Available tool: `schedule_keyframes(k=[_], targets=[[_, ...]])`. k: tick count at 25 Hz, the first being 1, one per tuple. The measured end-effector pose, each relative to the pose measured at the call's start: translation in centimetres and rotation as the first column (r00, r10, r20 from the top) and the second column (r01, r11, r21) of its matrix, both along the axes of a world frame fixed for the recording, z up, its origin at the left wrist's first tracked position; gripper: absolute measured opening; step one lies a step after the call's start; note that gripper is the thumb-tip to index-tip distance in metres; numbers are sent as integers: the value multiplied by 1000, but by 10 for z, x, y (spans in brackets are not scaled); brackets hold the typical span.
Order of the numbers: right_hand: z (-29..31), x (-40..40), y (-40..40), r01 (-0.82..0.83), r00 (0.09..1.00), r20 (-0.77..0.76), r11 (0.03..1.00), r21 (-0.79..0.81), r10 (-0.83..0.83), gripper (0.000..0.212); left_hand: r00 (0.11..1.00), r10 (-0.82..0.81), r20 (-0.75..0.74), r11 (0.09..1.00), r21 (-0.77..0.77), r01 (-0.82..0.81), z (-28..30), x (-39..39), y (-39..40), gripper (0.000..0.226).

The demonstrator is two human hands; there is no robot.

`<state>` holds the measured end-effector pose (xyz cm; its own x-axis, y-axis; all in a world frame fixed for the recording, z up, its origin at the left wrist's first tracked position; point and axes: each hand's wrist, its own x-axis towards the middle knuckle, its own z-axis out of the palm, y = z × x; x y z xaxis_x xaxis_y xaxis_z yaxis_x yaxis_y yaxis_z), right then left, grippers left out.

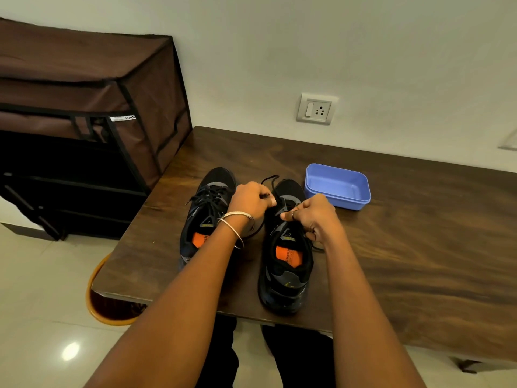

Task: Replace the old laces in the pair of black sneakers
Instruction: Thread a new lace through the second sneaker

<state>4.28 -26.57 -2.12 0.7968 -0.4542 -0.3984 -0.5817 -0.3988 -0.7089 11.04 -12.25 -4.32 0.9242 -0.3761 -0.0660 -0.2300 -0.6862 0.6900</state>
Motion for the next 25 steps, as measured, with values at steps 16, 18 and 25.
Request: schedule_keyframes(k=[16, 18, 25], targets=[[-3, 2, -2, 22, 1000, 20, 997, -68, -20, 16, 990, -140, -3, 955, 264, 136, 7, -6, -8, 49], [-3, 1, -2, 22, 1000, 17, 998, -56, -22, 16, 994, -78, 77, 960, 275, 54, 11, -6, -13, 39], [-3, 1, -1, 39, 999, 29, 997, -66, -37, 19, 971, -107, 214, 975, 216, 60, 4, -12, -17, 44]])
